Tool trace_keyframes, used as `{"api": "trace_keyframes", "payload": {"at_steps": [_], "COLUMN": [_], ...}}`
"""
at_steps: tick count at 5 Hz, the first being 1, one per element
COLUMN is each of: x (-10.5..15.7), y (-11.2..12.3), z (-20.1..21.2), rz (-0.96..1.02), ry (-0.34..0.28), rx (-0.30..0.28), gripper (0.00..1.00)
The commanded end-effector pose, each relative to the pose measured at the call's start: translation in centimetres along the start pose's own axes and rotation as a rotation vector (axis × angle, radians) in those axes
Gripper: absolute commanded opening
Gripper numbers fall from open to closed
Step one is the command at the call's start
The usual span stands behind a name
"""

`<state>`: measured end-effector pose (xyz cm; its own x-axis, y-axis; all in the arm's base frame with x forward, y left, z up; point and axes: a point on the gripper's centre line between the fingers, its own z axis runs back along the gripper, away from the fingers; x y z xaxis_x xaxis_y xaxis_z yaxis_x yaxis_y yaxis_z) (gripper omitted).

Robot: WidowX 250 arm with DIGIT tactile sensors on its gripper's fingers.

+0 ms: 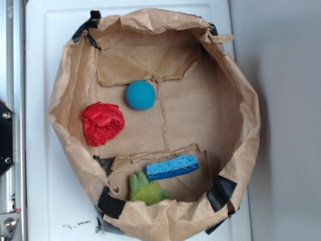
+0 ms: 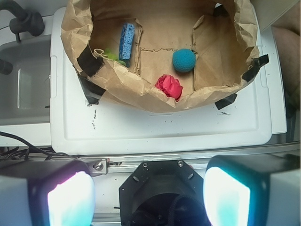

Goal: Grab the blue ball.

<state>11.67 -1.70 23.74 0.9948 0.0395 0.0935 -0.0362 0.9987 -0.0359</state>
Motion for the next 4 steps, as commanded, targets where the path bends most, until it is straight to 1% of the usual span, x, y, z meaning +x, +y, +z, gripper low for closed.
{"api": "trace_keyframes", "payload": {"at_steps": [1, 2, 3, 4], "x": [0.0, 4.0, 7.1, 9.6], "y": [0.0, -0.7, -0.2, 1.5], "z": [0.0, -0.9, -2.4, -3.7], "rz": [0.000, 0.063, 0.126, 0.332], "ry": [0.000, -0.005, -0.008, -0.057], "rx": [0.000, 0.007, 0.043, 0.081], "gripper": [1.00, 1.00, 1.00, 1.00]}}
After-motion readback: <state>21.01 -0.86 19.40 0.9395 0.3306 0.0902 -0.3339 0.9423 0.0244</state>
